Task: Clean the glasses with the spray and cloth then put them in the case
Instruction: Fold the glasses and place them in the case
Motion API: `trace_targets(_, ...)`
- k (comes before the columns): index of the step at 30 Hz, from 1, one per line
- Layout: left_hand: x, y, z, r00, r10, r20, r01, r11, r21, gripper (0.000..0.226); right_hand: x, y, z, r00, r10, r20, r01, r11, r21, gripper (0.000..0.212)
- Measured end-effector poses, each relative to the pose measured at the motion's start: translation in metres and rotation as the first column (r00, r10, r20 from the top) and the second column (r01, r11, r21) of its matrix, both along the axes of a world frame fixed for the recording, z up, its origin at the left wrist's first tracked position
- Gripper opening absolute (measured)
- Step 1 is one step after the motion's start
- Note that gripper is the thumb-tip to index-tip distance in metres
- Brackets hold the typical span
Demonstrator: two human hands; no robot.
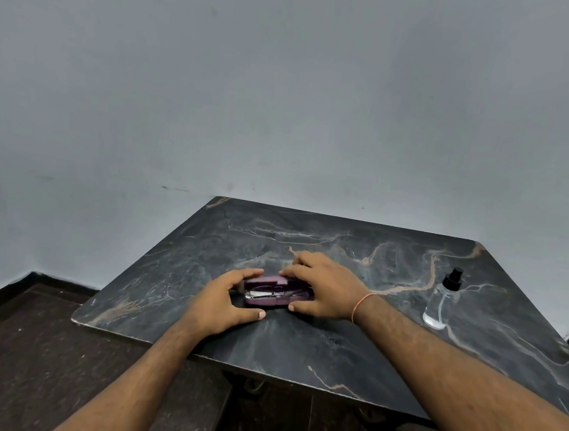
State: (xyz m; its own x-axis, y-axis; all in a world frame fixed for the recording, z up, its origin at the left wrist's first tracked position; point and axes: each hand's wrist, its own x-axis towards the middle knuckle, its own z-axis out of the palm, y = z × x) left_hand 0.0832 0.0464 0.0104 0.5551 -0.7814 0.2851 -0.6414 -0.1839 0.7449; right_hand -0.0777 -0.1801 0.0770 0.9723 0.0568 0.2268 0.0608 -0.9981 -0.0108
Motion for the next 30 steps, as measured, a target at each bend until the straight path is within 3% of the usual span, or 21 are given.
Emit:
trace_targets(3, -0.001, -0.001, 0.000, 0.996, -0.036, 0.076, 0.034, 0.999, 0.026, 0.076, -0.005, 0.004, -0.006, 0.998, 0.046, 0.031, -0.045, 0.999, -0.016, 0.045)
trace_targets(15, -0.002, -0.004, 0.004, 0.988, -0.073, 0.135, 0.065, 0.996, 0.068, 0.066, -0.016, 0.004, -0.036, 0.969, 0.097, 0.225, -0.077, 0.992, -0.099, 0.023)
trace_targets(25, -0.003, -0.002, 0.007, 0.986, -0.075, 0.149, 0.064, 0.995, 0.080, 0.066, -0.016, 0.008, -0.013, 0.996, -0.081, -0.026, 0.084, 0.982, 0.170, 0.048)
trace_targets(30, -0.010, -0.001, 0.008, 0.977, -0.087, 0.194, 0.067, 0.992, 0.108, 0.069, -0.035, 0.002, -0.010, 0.991, -0.130, -0.031, 0.134, 0.948, 0.288, 0.053)
